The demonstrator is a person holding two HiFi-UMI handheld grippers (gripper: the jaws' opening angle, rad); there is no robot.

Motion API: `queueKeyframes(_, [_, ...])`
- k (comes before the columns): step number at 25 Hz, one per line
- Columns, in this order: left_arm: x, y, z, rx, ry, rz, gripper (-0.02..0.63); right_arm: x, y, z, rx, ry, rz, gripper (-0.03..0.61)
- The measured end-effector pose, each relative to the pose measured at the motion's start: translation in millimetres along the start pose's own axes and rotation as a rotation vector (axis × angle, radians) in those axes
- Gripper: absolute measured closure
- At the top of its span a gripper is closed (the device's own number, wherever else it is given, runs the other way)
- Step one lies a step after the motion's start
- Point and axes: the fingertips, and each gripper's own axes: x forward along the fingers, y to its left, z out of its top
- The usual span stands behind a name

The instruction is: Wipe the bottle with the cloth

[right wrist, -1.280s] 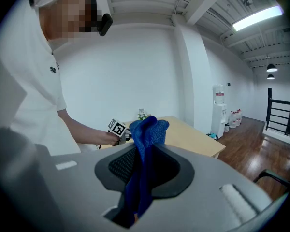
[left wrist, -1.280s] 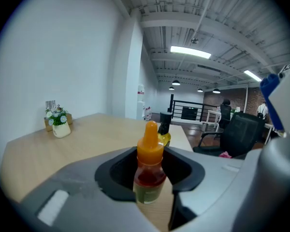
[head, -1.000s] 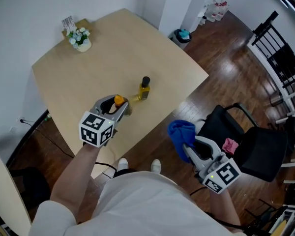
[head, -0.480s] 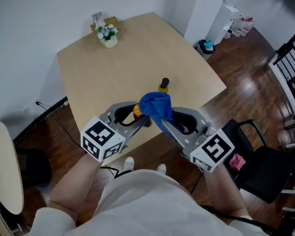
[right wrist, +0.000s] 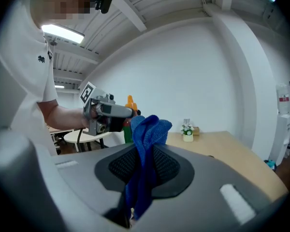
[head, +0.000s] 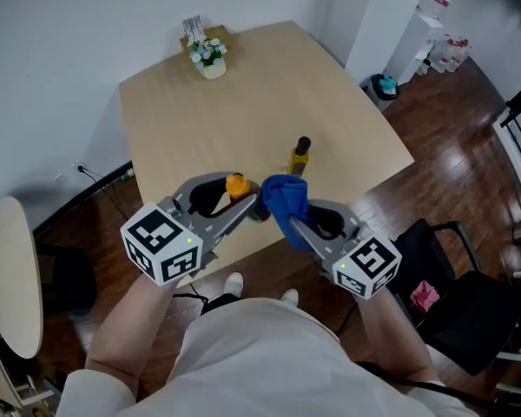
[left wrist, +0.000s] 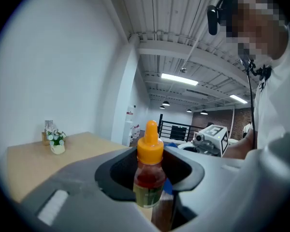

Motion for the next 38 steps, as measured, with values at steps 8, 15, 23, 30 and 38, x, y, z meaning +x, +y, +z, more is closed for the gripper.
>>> queueKeyframes(8, [-3,7,9,-0.052,-0.02,0.021,0.454,-2,-13,-57,0.048,0.112,-0.024,0.498])
queueKeyframes(15, [9,15,8,-0.078,-0.022,0.054,0.454,-24,15,16,-0.111,-0.035,0.013,0.497])
queueKeyframes(23, [15,11,15,-0.102,-0.044,0.049,0.454,-15,36,20,-0.211,0.016,0.042,0.497])
queueKeyframes(30, [13,8,23,-0.088,-0.056,0.058,0.454,-13,25,-43,-0.109,0.121,0.025,0.499])
queueKeyframes(38, [14,10,21,-0.099,-0.056,0.067,0.454,-18,45,-40,-0.131,0.13,0.064,0.497])
